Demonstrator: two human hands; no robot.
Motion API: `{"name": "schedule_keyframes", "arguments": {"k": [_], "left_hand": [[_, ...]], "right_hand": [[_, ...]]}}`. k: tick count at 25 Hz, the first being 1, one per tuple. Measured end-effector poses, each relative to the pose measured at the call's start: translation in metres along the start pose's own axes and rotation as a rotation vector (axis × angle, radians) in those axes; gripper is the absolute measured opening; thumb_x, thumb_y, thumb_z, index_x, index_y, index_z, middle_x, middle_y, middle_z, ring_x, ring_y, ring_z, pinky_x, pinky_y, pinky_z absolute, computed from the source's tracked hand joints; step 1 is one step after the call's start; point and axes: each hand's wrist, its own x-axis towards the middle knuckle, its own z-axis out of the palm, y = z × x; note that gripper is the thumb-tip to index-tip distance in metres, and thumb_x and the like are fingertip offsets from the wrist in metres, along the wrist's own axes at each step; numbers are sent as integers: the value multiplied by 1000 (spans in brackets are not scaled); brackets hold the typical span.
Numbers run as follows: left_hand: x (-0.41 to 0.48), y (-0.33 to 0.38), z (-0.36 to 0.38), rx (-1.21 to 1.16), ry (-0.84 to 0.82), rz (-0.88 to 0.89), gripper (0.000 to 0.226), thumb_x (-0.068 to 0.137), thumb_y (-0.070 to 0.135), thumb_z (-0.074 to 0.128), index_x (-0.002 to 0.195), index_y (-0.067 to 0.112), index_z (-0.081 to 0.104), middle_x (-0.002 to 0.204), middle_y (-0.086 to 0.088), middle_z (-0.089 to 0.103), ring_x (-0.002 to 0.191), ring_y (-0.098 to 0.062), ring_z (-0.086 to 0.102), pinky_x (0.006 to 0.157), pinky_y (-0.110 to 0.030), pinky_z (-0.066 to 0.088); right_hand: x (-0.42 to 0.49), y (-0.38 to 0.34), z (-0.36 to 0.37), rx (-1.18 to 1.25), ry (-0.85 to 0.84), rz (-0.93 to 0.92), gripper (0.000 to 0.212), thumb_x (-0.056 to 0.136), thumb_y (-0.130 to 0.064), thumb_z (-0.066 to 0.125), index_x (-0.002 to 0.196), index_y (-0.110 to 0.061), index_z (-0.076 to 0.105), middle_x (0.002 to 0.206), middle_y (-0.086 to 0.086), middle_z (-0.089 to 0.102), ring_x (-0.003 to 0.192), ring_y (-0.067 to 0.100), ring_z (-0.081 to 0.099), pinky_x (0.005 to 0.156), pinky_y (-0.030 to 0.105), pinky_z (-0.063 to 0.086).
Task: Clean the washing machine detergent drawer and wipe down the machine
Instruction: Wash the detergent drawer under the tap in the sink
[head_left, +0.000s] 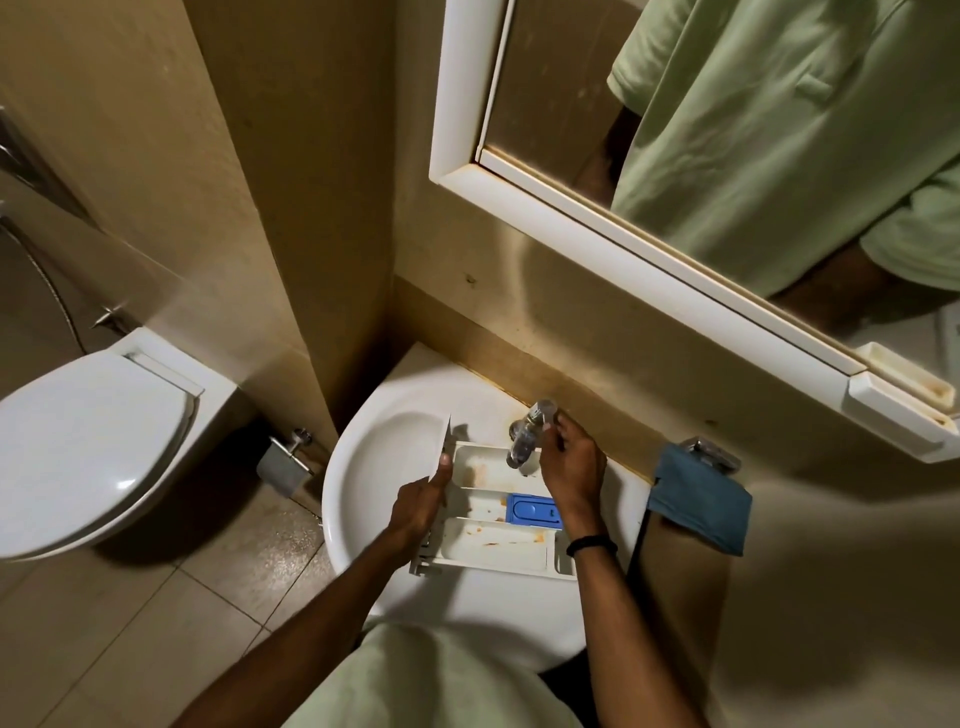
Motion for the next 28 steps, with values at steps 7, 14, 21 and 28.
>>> {"name": "schedule_keyframes", "arguments": {"k": [7,14,21,28], "left_hand": [[9,-8,0,-2,-18,-23,99,67,104,34,81,10,62,96,-17,75,82,-26,64,91,-51,57],[12,-7,1,-45,-27,-101,109,75,98,37,96,-3,71,89,-15,75,76,-26,64,76,-44,55],[9,-6,1,-46,5,-94,104,64,104,37,75,6,71,74,-7,76,68,-23,63,70,-36,51],[6,-7,1,-32,16,-52,83,85,90,41,64,13,65,68,-3,73,69,-24,64,74,-38,51]], "right_hand": [[-38,29,16,-394,-180,-46,27,98,-13,50,114,-9,71,111,13,74,108,32,66,88,32,48],[-50,13,53,-708,-448,-292,40,104,-38,36,114,-11,65,115,12,67,110,32,61,94,39,45],[-67,7,62,-825,-518,-531,46,98,-36,33,93,-11,71,92,14,70,88,35,66,80,44,51],[-79,1,60,-881,-490,-589,24,86,-34,58,76,-17,72,77,3,70,72,24,68,68,35,58]]}}
